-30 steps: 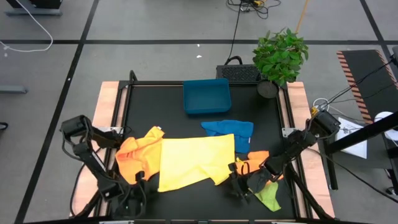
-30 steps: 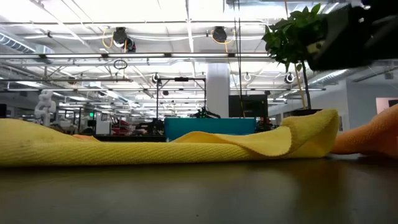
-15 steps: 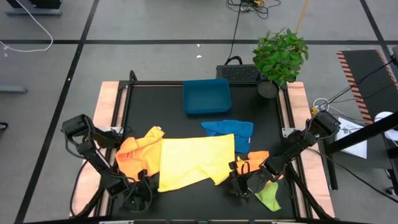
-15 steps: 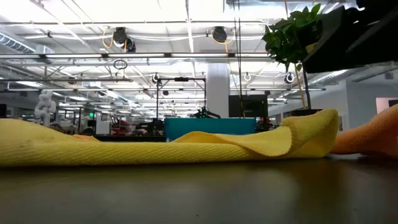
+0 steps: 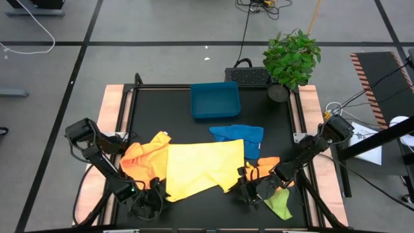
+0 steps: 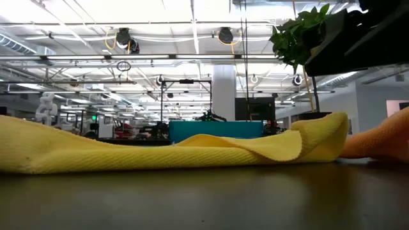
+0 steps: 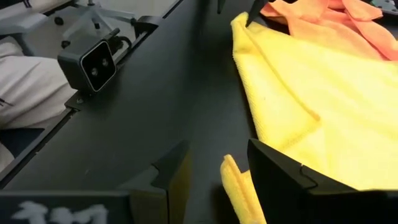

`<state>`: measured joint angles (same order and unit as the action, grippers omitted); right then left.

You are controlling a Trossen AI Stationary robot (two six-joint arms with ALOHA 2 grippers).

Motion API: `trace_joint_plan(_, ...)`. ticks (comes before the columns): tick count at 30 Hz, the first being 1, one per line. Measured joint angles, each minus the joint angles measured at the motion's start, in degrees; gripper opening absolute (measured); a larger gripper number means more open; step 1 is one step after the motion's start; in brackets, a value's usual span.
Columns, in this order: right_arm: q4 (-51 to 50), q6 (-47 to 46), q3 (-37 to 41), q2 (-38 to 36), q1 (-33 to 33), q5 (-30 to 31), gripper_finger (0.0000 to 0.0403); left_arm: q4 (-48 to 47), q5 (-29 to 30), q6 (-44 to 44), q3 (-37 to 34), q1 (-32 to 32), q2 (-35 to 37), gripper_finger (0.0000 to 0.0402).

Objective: Fold microfiber towels
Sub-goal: Fold the yellow microfiber towel

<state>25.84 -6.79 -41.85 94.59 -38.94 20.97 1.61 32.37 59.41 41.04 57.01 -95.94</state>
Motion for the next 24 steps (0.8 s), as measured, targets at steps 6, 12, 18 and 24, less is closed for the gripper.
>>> trace_joint_plan(6, -2.09, 0.01, 0.02, 0.65, -0.15, -0.31, 0.0151, -0.22, -0.98, -0.87, 0.0, 0.0, -0.02, 0.0176)
trace_joint_plan(12, -1.9, -0.14, 0.02, 2.9, -0.15, -0.24, 0.0151, -3.54, -3.9, 0.61, 0.0, 0.0, -0.02, 0.0143)
trace_joint_plan(18, -0.74, -0.23, 0.02, 4.02, -0.15, -0.19, 0.0151, -2.14, -6.58, 1.54, 0.0, 0.36, -0.07, 0.0138)
trace_joint_plan(24, 0.53, -0.06, 0.02, 4.02, -0.15, -0.15, 0.0151, 8.3, -7.26, -8.84, 0.0, 2.53, -0.07, 0.0138)
